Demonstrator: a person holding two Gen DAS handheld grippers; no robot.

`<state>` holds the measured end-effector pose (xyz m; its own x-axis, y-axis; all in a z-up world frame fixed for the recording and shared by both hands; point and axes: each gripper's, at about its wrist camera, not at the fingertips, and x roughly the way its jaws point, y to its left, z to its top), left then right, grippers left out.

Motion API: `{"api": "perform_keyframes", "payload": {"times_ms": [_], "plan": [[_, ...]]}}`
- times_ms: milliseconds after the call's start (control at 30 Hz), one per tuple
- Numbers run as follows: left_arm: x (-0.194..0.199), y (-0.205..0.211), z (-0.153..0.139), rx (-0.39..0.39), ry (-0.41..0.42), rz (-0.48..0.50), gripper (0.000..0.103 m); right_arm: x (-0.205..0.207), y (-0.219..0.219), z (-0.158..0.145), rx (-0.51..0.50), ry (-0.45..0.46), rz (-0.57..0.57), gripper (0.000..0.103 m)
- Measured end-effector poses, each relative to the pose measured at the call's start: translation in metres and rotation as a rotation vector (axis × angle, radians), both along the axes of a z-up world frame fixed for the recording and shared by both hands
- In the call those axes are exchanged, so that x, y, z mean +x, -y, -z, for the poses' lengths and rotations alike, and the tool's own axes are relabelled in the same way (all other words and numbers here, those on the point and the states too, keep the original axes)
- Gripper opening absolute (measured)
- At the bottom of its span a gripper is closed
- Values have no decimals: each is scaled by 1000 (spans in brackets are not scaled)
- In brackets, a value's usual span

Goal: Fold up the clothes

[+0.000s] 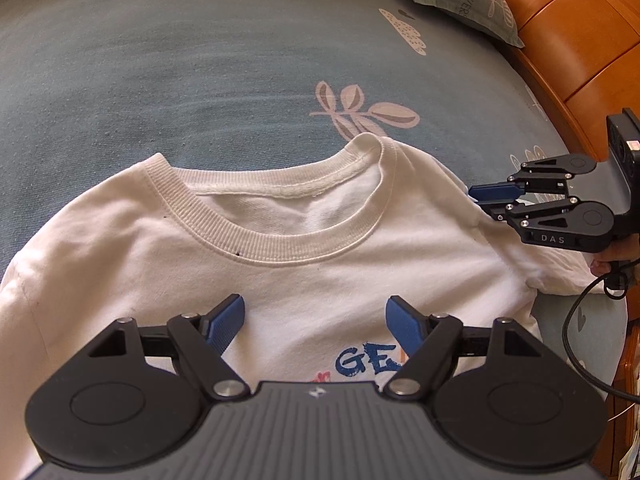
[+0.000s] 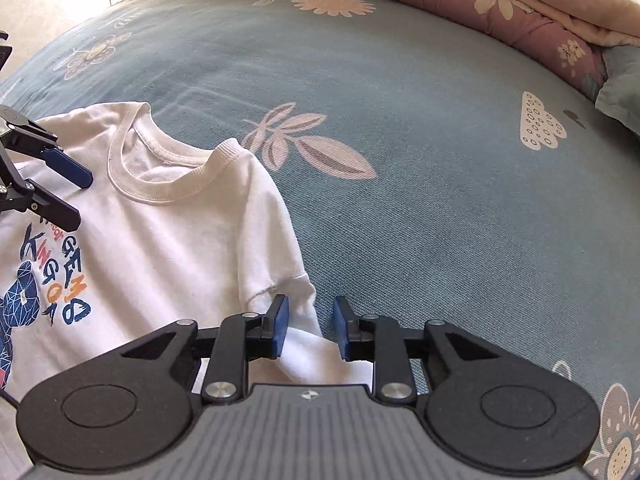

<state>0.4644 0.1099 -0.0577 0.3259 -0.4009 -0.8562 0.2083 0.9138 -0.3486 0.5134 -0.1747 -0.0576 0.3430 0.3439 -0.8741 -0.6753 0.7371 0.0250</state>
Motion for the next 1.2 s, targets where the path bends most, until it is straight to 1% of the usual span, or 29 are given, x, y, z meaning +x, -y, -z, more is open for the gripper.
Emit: {"api": "perform_keyframes", "payload": {"times_ms": [33, 67, 100, 167, 200, 233, 267, 333, 400, 433, 467, 500, 533, 600, 633, 700, 733, 767, 833, 933, 1000, 1067, 1100, 1133, 1167, 1200], "plan": [[0, 0, 0, -2, 0, 0, 77, -2, -4, -1, -8, 1, -26, 7], [0, 0, 0, -4, 0, 0, 77, -5, -9, -2, -47, 39, -50, 4], [0, -1, -1, -5, 4, 0, 77, -6, -13, -4, -89, 99, -54, 4], [1, -3, -4, -10, 16, -5, 77, 2, -11, -13, -119, 251, 53, 5], [1, -3, -6, -16, 21, -6, 77, 9, -5, -18, -98, 268, 117, 6], [2, -3, -9, -23, 24, -6, 77, 16, 2, -24, -62, 255, 183, 8], [3, -3, -12, -33, 30, -3, 77, 19, 9, -30, -28, 248, 235, 13], [5, 0, -18, -56, 43, 11, 77, 8, 19, -36, 8, 214, 294, 18], [8, 4, -24, -85, 55, 27, 77, -7, 27, -42, 38, 175, 347, 27], [12, 7, -25, -110, 54, 32, 77, -14, 32, -44, 54, 156, 373, 30], [16, 9, -26, -138, 52, 37, 77, -21, 35, -42, 62, 127, 404, 36], [19, 12, -27, -166, 50, 43, 77, -28, 38, -36, 68, 93, 436, 46], [24, 17, -27, -180, 56, 58, 77, -34, 41, -28, 78, 56, 470, 47], [34, 32, -27, -181, 74, 95, 77, -38, 46, -8, 110, -7, 532, 47], [38, 40, -27, -179, 83, 113, 77, -36, 47, 1, 116, -9, 551, 47], [46, 54, -27, -189, 90, 138, 77, -26, 47, 9, 100, 73, 575, 47], [50, 61, -28, -196, 95, 150, 77, -19, 49, 10, 89, 96, 603, 47], [55, 69, -29, -204, 100, 163, 77, -11, 53, 11, 77, 109, 640, 50], [61, 83, -31, -231, 102, 185, 77, -6, 65, 5, 80, 103, 712, 50], [68, 102, -26, -289, 76, 199, 77, -38, 85, -11, 105, 124, 756, 52], [70, 114, -18, -316, 54, 211, 77, -70, 98, -18, 108, 137, 778, 59], [72, 126, -5, -333, 25, 236, 77, -98, 111, -16, 116, 124, 797, 63], [74, 132, 2, -319, 16, 239, 77, -108, 118, -12, 119, 110, 808, 65], [76, 134, 7, -281, 32, 236, 77, -116, 124, -5, 110, 90, 821, 66], [79, 136, 11, -233, 62, 230, 73, -119, 130, 1, 83, 75, 839, 66], [81, 137, 14, -185, 91, 224, 67, -122, 136, 6, 58, 79, 857, 66]]}}
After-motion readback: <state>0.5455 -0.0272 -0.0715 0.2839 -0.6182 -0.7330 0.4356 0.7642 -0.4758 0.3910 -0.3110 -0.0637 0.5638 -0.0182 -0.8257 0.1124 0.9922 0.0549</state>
